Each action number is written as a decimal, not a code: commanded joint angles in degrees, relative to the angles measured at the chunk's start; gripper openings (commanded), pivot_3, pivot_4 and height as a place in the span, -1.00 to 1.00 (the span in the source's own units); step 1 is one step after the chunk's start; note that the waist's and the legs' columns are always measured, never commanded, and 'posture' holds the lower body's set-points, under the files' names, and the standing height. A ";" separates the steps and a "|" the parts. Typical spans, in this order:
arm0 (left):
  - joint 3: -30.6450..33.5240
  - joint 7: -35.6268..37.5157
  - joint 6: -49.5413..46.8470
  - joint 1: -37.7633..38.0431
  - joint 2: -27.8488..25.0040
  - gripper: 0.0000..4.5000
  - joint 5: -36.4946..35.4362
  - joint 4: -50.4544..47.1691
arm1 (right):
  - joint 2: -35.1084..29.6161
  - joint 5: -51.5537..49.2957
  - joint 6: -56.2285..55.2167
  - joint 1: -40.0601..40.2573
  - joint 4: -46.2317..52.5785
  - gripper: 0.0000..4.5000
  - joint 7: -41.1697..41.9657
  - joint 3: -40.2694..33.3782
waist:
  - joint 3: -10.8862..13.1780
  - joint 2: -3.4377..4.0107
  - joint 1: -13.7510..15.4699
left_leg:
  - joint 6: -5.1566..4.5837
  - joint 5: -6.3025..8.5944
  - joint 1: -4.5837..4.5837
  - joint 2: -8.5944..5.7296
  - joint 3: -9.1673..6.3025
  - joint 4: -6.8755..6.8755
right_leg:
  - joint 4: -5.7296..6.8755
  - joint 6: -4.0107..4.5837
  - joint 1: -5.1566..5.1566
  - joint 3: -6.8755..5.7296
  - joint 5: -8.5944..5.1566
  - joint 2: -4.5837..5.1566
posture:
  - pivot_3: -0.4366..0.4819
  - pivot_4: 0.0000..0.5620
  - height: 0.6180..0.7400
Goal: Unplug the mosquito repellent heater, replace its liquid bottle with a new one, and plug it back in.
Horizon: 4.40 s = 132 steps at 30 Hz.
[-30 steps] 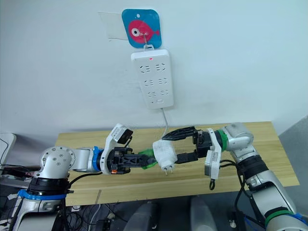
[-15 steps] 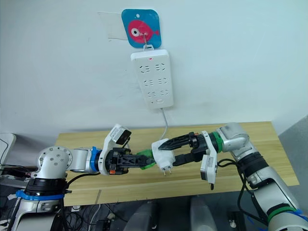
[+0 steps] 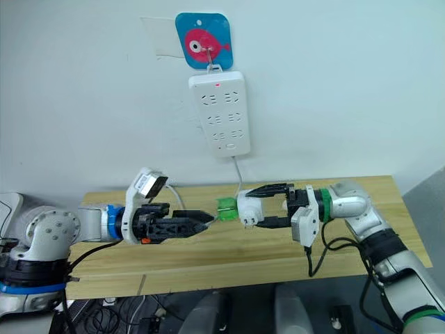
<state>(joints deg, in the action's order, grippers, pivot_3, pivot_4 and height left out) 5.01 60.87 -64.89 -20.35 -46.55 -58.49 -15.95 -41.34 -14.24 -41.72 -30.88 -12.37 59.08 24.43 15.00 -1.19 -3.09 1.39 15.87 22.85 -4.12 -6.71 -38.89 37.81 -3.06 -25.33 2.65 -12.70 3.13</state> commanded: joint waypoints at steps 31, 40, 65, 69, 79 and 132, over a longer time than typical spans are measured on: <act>-26.06 -18.58 73.64 -1.98 16.73 1.00 79.63 8.21 | 15.39 -70.75 121.89 -2.30 24.11 0.32 -70.85 -31.16 | -0.12 0.08 1.11 | -0.41 0.19 0.10 0.03 0.20 0.01 | 0.06 0.04 -0.03 0.05 0.06 0.01 | -0.17 -0.23 1.00; -26.77 -17.82 73.56 -3.06 17.63 0.73 79.81 9.76 | 14.96 -75.54 120.29 -2.14 24.18 0.32 -74.16 -29.41 | -0.12 0.08 1.04 | -0.43 0.19 0.10 0.03 0.21 0.00 | 0.06 0.04 -0.03 0.05 0.06 0.01 | -0.18 -0.23 1.00; -18.34 -19.77 66.93 1.56 23.79 0.00 63.89 10.18 | 8.75 -65.97 104.50 9.07 40.46 0.99 -59.28 -31.44 | -0.15 0.08 0.72 | -0.46 0.20 0.10 0.04 0.17 -0.02 | 0.03 0.03 0.00 0.00 0.06 0.01 | -0.26 -0.26 1.00; -15.46 -21.72 62.00 2.20 29.67 0.00 56.84 8.36 | 12.12 -59.14 96.61 14.62 47.39 0.99 -54.99 -30.53 | -0.15 0.07 0.56 | -0.46 0.20 0.10 0.06 0.17 -0.04 | 0.05 0.02 0.00 0.00 0.05 0.00 | -0.31 -0.28 1.00; -15.99 -25.12 56.18 1.91 36.17 0.00 51.76 5.81 | 20.45 -38.58 84.03 15.27 47.99 0.99 -52.03 -22.14 | -1.01 0.13 -0.24 | -0.33 0.13 0.06 0.06 0.21 -0.04 | 0.03 0.02 0.00 0.03 0.05 -0.05 | -0.38 -0.32 1.00; -5.16 5.97 56.75 -29.28 19.52 1.00 38.02 45.82 | 26.43 -24.42 81.90 9.74 43.47 0.37 -46.40 -22.51 | -1.41 0.15 -0.70 | -0.22 0.07 0.06 -0.06 0.19 -0.01 | 0.02 0.03 -0.05 -0.07 0.05 -0.03 | -0.33 -0.28 1.00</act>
<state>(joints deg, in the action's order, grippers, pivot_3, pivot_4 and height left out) -0.35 65.25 -9.39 -48.22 -27.07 -20.29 29.79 -15.05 -38.91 40.74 -20.75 28.55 12.43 2.53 13.59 -1.04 -3.79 1.18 15.94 22.91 -4.18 -6.51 -38.90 37.83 -3.04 -25.39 2.60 -12.66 3.09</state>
